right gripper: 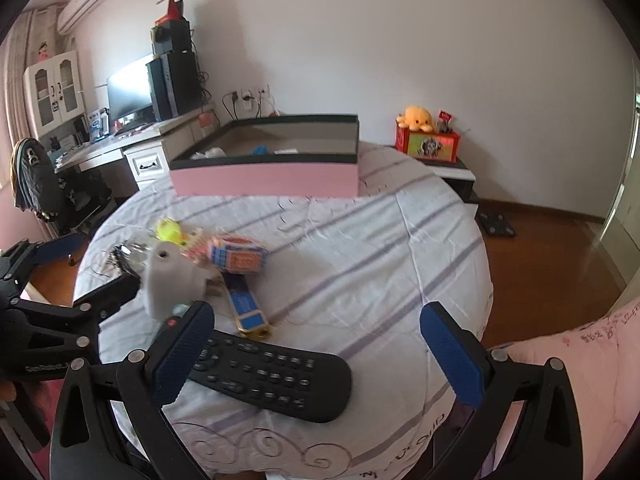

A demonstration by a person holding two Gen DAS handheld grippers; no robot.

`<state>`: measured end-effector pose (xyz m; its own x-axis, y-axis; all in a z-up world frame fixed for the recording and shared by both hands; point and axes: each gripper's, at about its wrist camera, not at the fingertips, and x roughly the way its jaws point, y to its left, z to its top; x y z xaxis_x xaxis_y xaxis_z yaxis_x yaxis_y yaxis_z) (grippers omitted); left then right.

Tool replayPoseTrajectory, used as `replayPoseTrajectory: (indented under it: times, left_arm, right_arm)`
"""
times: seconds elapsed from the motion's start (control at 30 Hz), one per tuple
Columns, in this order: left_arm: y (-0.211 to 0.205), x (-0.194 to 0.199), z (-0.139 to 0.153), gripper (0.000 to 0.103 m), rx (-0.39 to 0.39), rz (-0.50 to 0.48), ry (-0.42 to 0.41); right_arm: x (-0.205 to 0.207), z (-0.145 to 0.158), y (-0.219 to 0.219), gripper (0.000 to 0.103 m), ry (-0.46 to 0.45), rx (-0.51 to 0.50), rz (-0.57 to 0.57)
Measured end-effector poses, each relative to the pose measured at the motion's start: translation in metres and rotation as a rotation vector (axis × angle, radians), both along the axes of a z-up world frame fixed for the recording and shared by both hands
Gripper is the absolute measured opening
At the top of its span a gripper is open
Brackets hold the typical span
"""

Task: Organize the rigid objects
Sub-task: 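Grasp the white tissue roll with the left gripper while the right grasps the pink toy brick block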

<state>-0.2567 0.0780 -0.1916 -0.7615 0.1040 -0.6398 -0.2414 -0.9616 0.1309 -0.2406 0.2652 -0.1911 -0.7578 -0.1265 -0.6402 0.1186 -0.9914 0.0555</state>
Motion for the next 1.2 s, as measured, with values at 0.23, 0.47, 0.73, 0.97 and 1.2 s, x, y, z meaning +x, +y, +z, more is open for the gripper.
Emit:
replayPoseTrajectory:
  times: [0.23,0.47,0.73,0.97,1.2]
  left_arm:
    - [0.016,-0.017,-0.014,0.089,-0.036,-0.009,-0.014]
    - [0.022,-0.025,-0.025,0.059,-0.004,-0.084,-0.063]
    - [0.002,-0.019,-0.012,0.059,0.022,-0.078,-0.037]
    - [-0.026,-0.011,0.001,0.059,0.031,-0.04,-0.006]
    - [-0.047,-0.013,0.002,0.059,0.036,-0.011,-0.004]
  right_arm:
    - [-0.015,-0.011,0.009,0.103,-0.025,-0.018,-0.003]
    - [-0.025,-0.018,0.01,0.103,-0.045,-0.027,0.001]
    - [-0.036,-0.013,-0.006,0.103,-0.049,-0.014,0.029]
    - [-0.054,-0.011,-0.041,0.103,-0.061,0.017,0.098]
    - [-0.077,-0.018,-0.075,0.103,-0.107,0.04,0.168]
